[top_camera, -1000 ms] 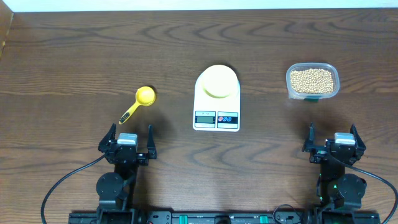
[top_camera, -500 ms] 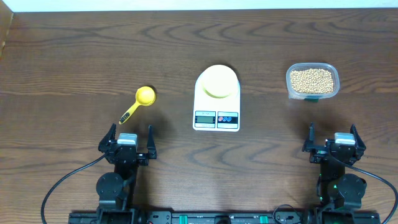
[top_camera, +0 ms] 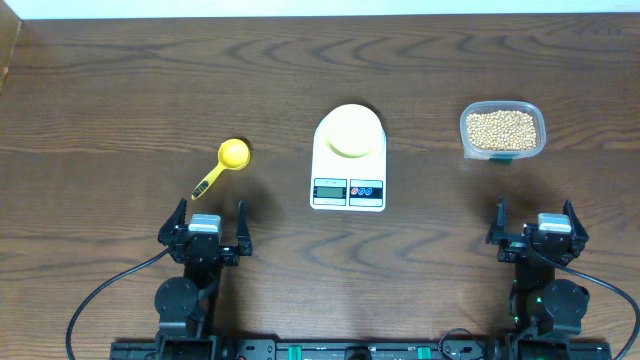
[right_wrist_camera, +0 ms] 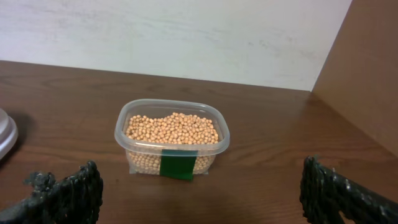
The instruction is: Scoop item into bowl and weigh 50g on scale
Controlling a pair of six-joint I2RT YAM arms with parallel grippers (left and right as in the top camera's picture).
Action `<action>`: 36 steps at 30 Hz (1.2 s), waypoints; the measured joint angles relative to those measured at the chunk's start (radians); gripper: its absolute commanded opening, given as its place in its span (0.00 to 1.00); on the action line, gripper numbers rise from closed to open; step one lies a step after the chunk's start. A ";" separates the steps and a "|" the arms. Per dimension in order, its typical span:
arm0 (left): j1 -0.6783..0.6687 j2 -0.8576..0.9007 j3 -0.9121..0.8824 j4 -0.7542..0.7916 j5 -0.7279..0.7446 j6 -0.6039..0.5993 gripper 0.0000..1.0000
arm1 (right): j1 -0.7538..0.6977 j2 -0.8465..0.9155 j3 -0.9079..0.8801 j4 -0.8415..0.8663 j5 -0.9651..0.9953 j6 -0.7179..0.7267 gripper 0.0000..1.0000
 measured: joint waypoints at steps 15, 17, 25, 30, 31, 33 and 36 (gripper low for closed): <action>0.000 0.000 0.000 0.000 -0.005 0.000 0.98 | 0.000 0.000 0.000 0.000 0.000 0.000 0.99; 0.000 0.000 0.000 -0.001 -0.010 0.000 0.98 | 0.000 0.000 0.000 0.000 0.000 0.000 0.99; 0.000 0.000 0.000 -0.001 -0.014 0.000 0.97 | 0.000 0.000 0.000 0.000 0.000 0.000 0.99; 0.000 0.000 0.000 -0.001 -0.014 0.000 0.98 | 0.000 0.000 0.000 0.000 0.000 0.000 0.99; 0.000 0.000 0.000 -0.001 -0.014 0.000 0.98 | 0.000 0.000 0.000 0.000 0.000 0.000 0.99; 0.000 0.000 0.000 -0.001 -0.014 -0.002 0.98 | 0.000 0.000 0.000 0.000 0.000 0.000 0.99; 0.000 0.004 0.000 -0.001 -0.014 -0.003 0.98 | 0.000 0.000 0.000 0.000 0.000 0.000 0.99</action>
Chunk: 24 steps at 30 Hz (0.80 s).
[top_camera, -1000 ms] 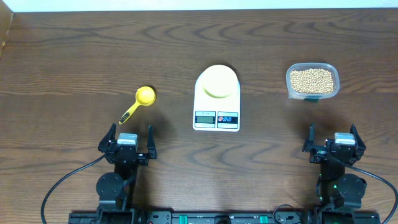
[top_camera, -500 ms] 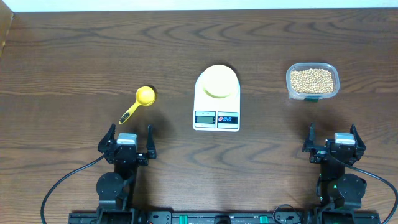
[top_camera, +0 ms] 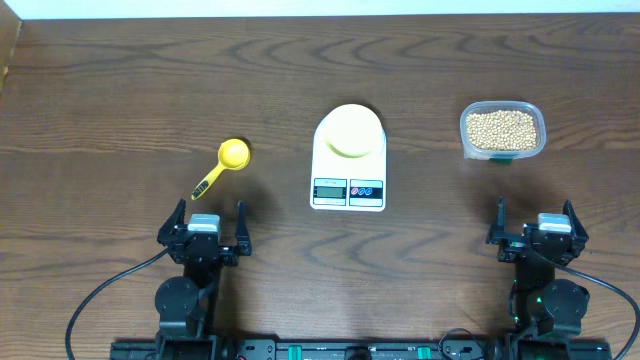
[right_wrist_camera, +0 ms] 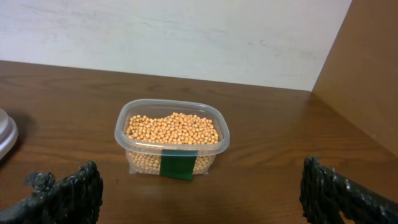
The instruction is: Scoop item into bowl and weigh 50g on scale
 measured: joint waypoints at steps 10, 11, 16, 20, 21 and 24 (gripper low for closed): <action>0.000 0.022 0.000 0.000 0.000 -0.002 0.98 | 0.000 0.000 0.000 0.000 0.000 0.000 0.99; 0.000 0.022 0.000 0.000 0.000 -0.006 0.97 | 0.000 0.000 0.000 0.000 0.000 0.000 0.99; 0.000 0.022 0.002 -0.002 0.001 -0.039 0.97 | 0.000 0.000 0.000 0.000 0.000 0.000 0.99; 0.000 0.030 0.014 -0.023 0.001 -0.053 0.97 | 0.000 0.000 0.000 0.000 0.000 0.000 0.99; 0.000 0.043 0.022 -0.037 0.002 -0.062 0.97 | 0.000 0.000 0.000 0.000 0.000 0.000 0.99; 0.000 0.100 0.058 -0.072 0.012 -0.089 0.98 | 0.000 0.000 0.000 0.000 0.000 0.000 0.99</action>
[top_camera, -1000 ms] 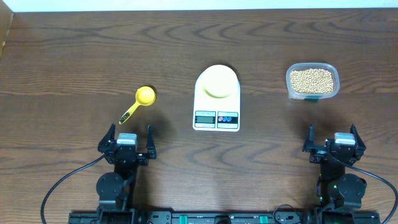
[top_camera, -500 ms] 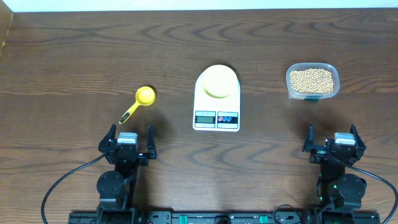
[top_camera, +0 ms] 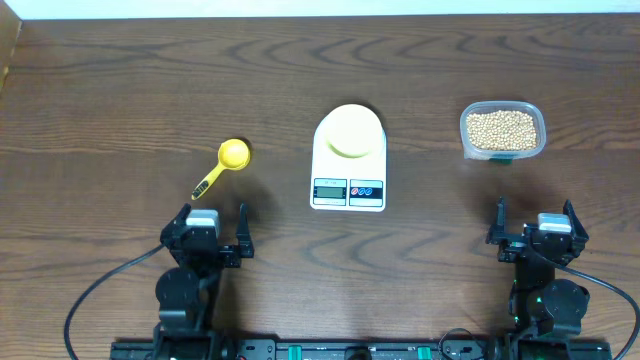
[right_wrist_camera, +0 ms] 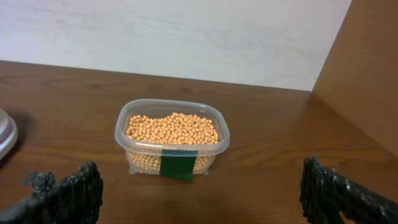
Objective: Scoop item into bowl and weigh 50g on scale
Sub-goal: 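Reach the left gripper down to the yellow scoop's cup and grasp it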
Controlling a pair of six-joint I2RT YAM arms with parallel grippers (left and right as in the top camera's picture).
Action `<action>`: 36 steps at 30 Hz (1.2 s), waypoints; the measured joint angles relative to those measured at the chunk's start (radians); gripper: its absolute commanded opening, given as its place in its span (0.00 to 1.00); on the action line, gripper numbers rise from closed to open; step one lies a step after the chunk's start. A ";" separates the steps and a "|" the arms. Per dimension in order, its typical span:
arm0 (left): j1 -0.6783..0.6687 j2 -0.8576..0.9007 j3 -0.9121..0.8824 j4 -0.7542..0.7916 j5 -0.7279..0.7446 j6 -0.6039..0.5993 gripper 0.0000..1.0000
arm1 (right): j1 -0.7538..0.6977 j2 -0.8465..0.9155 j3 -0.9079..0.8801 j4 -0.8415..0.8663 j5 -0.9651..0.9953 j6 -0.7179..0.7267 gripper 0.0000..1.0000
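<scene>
A yellow measuring scoop [top_camera: 225, 165] lies on the table left of the white scale [top_camera: 348, 190], which carries a pale yellow bowl [top_camera: 350, 132]. A clear tub of soybeans [top_camera: 503, 130] with a green label stands at the right. It also shows in the right wrist view as the tub [right_wrist_camera: 172, 134], well ahead of the fingers. My left gripper [top_camera: 213, 215] is open at the near edge, below the scoop and apart from it. My right gripper [top_camera: 534, 212] [right_wrist_camera: 202, 202] is open and holds nothing, with its fingers [right_wrist_camera: 68, 193] wide apart.
The dark wooden table [top_camera: 120, 90] ends at a white wall at the back. In the right wrist view a brown panel [right_wrist_camera: 367, 74] rises at the right. The scale's edge [right_wrist_camera: 5, 134] shows at the left of that view.
My left arm has shifted slightly at the near edge, with its gripper still open. The right arm, scoop, scale, bowl and tub have not moved.
At both earlier moments the two grippers stood open at the near edge, with the scoop, scale and tub in their places. Only the left arm has stirred a little by now.
</scene>
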 measured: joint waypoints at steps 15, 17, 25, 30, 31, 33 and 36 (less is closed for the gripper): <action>0.000 0.589 0.584 -0.263 0.149 -0.019 0.98 | 0.000 0.000 0.000 0.000 0.000 0.000 0.99; 0.000 0.698 0.703 -0.338 0.176 -0.008 0.97 | 0.000 0.000 0.000 -0.001 0.000 0.000 0.99; 0.001 1.143 1.207 -0.731 0.218 0.130 0.97 | 0.000 0.000 0.000 0.000 0.000 0.000 0.99; 0.021 1.391 1.426 -0.856 0.221 0.244 0.98 | 0.000 0.000 0.000 0.000 0.000 0.000 0.99; 0.032 1.442 1.437 -0.848 0.222 0.277 0.98 | 0.000 0.000 0.000 0.000 0.000 0.000 0.99; 0.046 1.504 1.437 -0.833 0.222 0.312 0.98 | 0.000 0.000 0.000 0.000 0.000 0.000 0.99; 0.061 1.570 1.437 -0.798 0.221 0.355 0.98 | 0.000 0.000 0.000 0.000 0.000 0.000 0.99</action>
